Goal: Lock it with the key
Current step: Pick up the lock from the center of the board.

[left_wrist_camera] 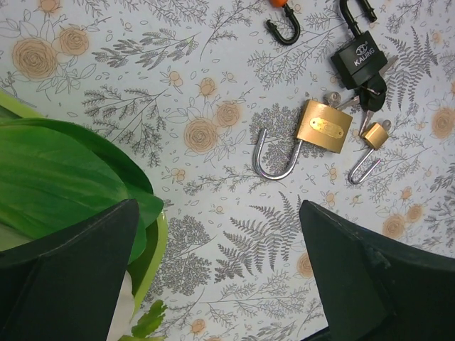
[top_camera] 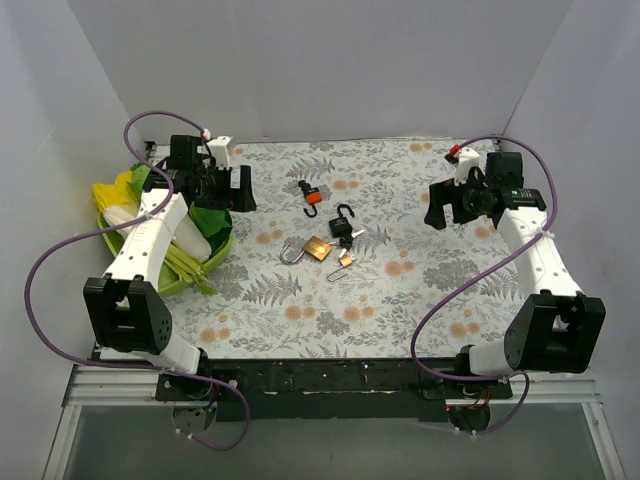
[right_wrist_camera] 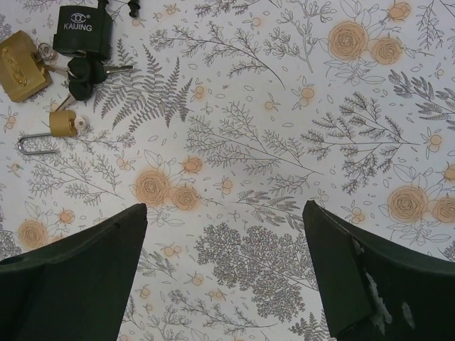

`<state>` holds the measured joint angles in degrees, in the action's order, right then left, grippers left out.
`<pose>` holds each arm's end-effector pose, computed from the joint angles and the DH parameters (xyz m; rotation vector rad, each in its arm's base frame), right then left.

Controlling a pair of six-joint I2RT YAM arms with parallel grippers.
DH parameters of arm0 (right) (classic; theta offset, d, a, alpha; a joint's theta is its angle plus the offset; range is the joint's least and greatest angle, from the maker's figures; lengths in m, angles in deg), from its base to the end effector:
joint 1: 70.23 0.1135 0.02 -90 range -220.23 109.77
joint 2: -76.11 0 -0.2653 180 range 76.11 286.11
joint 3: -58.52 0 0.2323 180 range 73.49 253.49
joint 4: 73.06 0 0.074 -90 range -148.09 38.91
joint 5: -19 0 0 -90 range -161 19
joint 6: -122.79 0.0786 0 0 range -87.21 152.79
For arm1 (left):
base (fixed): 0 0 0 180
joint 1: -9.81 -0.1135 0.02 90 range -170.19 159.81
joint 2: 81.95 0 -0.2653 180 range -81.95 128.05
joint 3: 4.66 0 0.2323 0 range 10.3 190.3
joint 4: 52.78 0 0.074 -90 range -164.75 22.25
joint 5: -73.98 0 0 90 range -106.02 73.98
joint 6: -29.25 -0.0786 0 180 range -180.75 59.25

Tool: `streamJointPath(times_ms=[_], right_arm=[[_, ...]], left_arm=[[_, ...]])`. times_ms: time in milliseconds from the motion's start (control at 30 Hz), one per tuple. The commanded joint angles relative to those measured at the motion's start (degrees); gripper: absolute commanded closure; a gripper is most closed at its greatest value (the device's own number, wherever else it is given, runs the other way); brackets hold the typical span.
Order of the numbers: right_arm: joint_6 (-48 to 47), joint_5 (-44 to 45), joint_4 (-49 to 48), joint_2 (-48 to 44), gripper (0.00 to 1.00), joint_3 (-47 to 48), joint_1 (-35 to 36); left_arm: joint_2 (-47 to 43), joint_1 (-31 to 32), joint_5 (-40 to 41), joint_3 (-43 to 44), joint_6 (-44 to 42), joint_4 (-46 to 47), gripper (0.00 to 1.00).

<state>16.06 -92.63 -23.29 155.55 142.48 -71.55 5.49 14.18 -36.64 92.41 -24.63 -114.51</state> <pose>0.3071 0.0219 0.2882 -0.4879 2.2565 0.2856 0.3248 -0.0526 0.3010 -0.5433 2.4916 -0.7368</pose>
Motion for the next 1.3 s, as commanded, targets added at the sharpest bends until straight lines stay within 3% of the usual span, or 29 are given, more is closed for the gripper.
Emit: streamJointPath(times_ms=[0,267,333,433,600,933,1067,1267], right_arm=[[0.9,-1.8,-0.1,-1.3,0.02,-0.1,0.0],[4.7,-2.0,-0.8,0.8,0.02,-1.0,0.0],[5.8,-2.9,-1.9,1.1,0.02,-1.7,0.2],[8.8,-3.3,-5.5,2.5,0.02,-2.5,1.2],[15.9,1.4,-11.1,7.2,0.02,0.3,10.1],[22.3,15.7,-14.9,21.2,0.02,8.2,28.4],[23.0,20.9,-15.2,25.1,0.02,11.8,32.5],[23.7,26.8,-16.9,29.6,0.02,15.0,35.9]], left_arm=[[-0.8,3.5,4.6,1.0,-2.5,1.8,0.02],[8.9,15.1,10.9,7.4,-1.8,5.8,0.02],[10.8,16.1,7.4,10.3,-1.9,6.1,0.02],[14.5,15.9,3.7,14.1,1.1,6.3,0.02],[16.5,15.6,3.5,14.8,6.5,5.5,0.02],[10.8,9.6,3.0,9.4,9.3,6.3,0.02],[7.6,6.0,3.1,6.6,13.1,9.7,0.02],[3.0,5.1,9.5,1.1,19.3,16.2,0.02]])
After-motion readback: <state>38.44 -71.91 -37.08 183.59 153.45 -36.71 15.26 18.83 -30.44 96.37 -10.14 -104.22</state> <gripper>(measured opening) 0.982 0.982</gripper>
